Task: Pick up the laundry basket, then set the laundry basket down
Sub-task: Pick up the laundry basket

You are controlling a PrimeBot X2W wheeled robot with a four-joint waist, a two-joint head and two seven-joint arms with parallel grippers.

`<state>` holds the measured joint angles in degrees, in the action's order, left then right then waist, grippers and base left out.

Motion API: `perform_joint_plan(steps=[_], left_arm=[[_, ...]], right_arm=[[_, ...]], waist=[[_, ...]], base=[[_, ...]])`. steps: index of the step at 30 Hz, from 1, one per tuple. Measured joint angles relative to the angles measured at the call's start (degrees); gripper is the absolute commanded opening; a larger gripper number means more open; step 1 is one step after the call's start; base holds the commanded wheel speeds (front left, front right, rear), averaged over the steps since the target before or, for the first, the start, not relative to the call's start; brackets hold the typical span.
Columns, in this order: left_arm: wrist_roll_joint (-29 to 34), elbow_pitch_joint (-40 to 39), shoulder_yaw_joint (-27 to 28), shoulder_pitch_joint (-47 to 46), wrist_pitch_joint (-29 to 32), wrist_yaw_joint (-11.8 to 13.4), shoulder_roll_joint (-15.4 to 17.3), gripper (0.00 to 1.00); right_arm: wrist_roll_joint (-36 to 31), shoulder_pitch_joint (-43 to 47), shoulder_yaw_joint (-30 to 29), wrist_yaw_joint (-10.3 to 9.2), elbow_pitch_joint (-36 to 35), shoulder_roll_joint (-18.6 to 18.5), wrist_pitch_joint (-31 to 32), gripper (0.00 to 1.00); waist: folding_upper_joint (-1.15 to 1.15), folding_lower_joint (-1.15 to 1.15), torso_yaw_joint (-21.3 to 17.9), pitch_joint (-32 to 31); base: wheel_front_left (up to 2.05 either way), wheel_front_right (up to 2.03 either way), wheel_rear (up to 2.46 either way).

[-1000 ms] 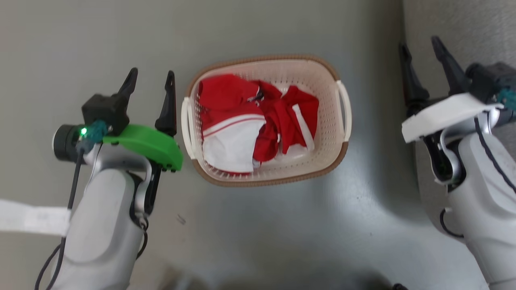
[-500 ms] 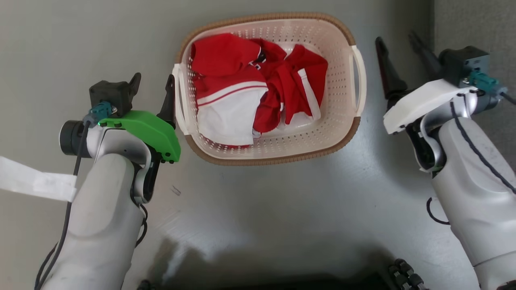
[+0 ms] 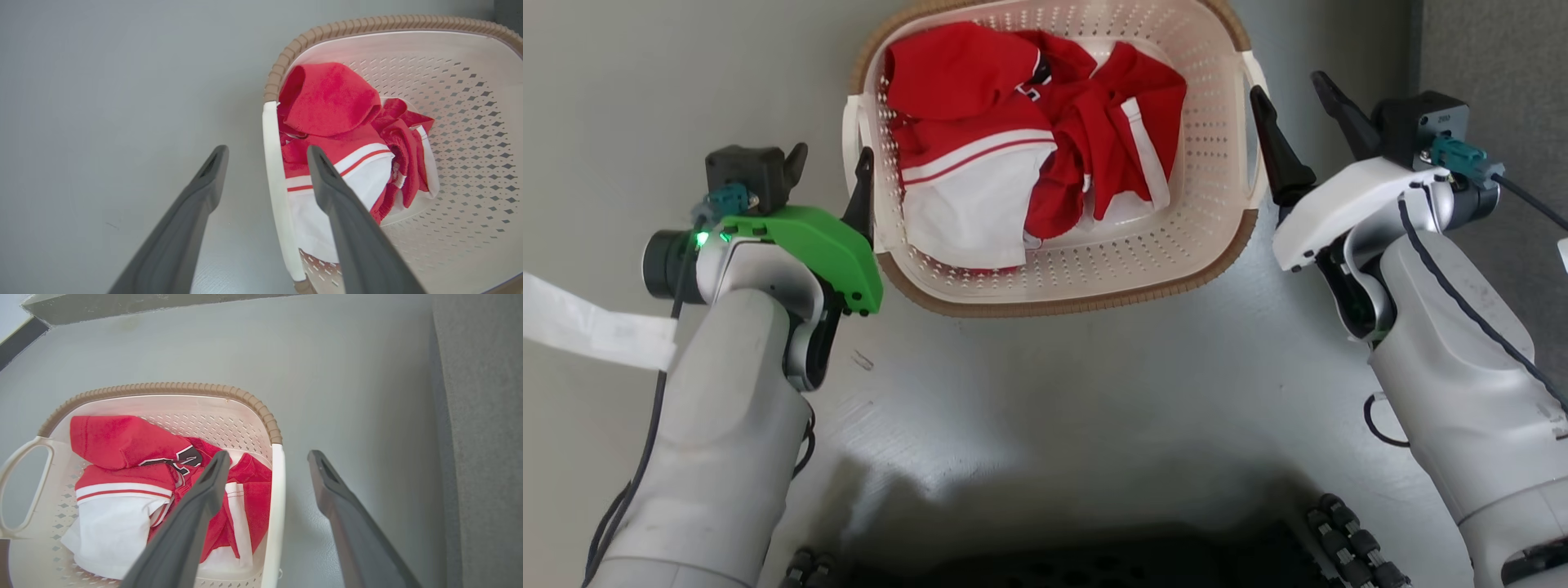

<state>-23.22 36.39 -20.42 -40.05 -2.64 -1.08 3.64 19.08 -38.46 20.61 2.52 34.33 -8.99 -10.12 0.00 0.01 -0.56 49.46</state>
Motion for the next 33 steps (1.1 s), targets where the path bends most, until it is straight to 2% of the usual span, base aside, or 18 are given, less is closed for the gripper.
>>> perform_joint_plan(steps=[22, 23, 24, 25, 26, 33], left_arm=[[-1.5, 11.5, 0.2, -7.5, 0.1, -2.5, -0.9, 1.00], [-1.7, 11.9, 0.2, -7.8, 0.1, -2.8, -0.9, 0.85], [-1.9, 12.4, 0.2, -8.0, 0.1, -3.0, -1.0, 0.56], [-2.0, 12.8, 0.2, -8.3, 0.1, -3.0, -1.1, 0.29], [-2.0, 13.1, 0.2, -8.6, 0.1, -3.3, -1.2, 0.00], [-2.4, 15.1, 0.0, -10.4, 0.0, -3.8, -2.0, 0.00]], right_arm=[[-1.5, -5.0, 2.6, 1.67, 10.0, 1.7, -0.4, 1.00], [-1.5, -5.1, 2.6, 1.68, 10.4, 1.7, -0.4, 1.00], [-1.5, -5.5, 2.7, 1.69, 10.8, 1.8, -0.4, 1.00], [-1.5, -5.8, 2.7, 1.89, 11.1, 1.8, -0.4, 0.66], [-1.5, -6.2, 2.7, 2.03, 11.4, 1.8, -0.4, 0.00], [-1.4, -7.8, 3.1, 2.50, 13.5, 2.6, -0.4, 0.00]], waist=[[0.00, 0.00, -0.6, 4.8], [0.00, 0.00, -0.6, 4.9], [0.00, 0.00, -0.6, 4.9], [0.00, 0.00, -0.6, 4.9], [0.00, 0.00, -0.6, 4.9], [0.00, 0.00, -0.4, 4.8]], base=[[0.00, 0.00, 0.00], [0.00, 0.00, 0.00], [0.00, 0.00, 0.00], [0.00, 0.00, 0.00], [0.00, 0.00, 0.00], [0.00, 0.00, 0.00]])
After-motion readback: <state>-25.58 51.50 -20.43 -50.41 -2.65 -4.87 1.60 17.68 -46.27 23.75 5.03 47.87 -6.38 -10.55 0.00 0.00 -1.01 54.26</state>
